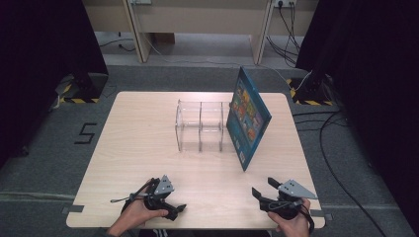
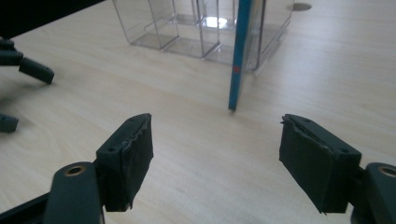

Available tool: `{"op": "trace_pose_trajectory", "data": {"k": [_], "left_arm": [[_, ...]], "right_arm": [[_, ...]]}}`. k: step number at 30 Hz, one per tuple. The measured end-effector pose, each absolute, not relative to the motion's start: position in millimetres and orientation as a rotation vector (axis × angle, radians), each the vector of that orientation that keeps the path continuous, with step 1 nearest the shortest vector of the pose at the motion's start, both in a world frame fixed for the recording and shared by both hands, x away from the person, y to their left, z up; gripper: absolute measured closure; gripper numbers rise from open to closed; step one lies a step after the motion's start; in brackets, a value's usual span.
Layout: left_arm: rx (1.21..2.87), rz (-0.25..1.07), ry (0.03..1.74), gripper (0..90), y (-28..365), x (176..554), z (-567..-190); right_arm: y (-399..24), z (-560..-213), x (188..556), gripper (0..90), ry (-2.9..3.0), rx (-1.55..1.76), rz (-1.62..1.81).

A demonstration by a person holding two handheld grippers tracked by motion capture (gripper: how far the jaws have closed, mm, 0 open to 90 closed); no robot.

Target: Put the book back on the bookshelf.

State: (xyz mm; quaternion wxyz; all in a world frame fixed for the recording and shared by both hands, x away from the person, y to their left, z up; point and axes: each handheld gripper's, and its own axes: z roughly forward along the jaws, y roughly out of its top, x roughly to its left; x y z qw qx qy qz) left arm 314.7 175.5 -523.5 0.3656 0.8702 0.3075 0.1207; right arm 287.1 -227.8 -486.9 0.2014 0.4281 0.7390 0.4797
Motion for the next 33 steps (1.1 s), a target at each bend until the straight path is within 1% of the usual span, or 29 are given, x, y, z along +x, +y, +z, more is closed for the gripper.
{"op": "trace_pose_trajectory", "data": {"k": [6,13,28,33], "left_arm": [[2.236,0.311,0.791,0.0,176,315,-524],[2.235,0.312,0.79,0.0,176,314,-524],[2.232,0.311,0.789,0.0,176,314,-524],[2.232,0.311,0.789,0.0,176,314,-524]], "right_arm": [[-225,-494,282,20.9,2.152,1.207,1.262],[-222,-498,274,18.7,2.216,1.192,1.201],[-220,-504,265,18.3,2.287,1.177,1.09],[-216,-509,264,17.1,2.358,1.171,0.994]]}}
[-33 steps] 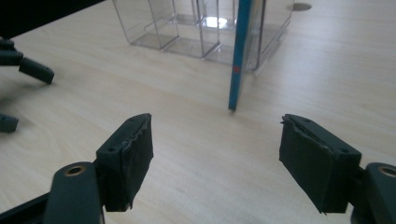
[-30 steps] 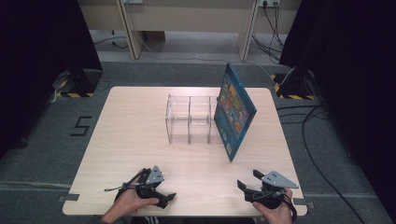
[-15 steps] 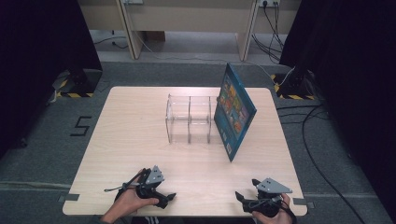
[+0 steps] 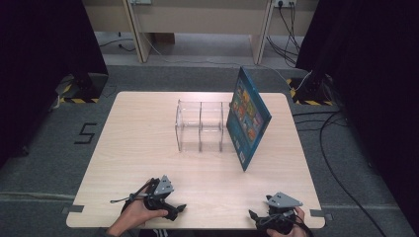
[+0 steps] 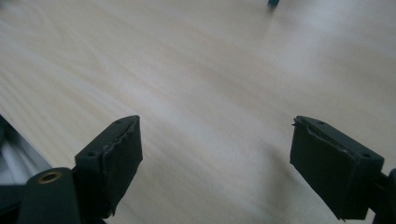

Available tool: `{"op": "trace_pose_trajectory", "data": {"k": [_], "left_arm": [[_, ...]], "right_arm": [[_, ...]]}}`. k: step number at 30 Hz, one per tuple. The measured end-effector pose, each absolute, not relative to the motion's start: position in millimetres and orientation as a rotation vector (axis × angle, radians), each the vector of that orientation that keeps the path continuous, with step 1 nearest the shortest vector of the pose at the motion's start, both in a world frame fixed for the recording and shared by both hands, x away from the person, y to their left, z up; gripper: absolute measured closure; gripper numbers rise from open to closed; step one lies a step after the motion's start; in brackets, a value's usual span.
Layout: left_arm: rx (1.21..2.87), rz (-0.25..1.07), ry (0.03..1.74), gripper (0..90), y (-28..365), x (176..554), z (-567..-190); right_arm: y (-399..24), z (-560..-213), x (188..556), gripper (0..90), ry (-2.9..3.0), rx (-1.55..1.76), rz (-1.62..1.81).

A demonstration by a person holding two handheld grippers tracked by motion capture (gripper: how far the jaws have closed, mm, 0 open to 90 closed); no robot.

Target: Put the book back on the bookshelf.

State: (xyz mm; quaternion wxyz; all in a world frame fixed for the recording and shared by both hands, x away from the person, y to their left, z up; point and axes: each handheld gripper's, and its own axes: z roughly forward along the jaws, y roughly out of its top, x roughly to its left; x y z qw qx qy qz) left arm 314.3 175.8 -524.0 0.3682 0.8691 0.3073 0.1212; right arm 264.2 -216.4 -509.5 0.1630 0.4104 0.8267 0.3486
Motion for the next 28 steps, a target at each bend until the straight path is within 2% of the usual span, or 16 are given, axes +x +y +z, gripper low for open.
{"op": "trace_pose_trajectory", "data": {"k": [28], "left_arm": [[2.234,0.31,0.78,0.0,175.1,313.4,-524.1]], "right_arm": [[-213.4,-515.1,263.2,15.3,2.399,1.142,0.942]]}}
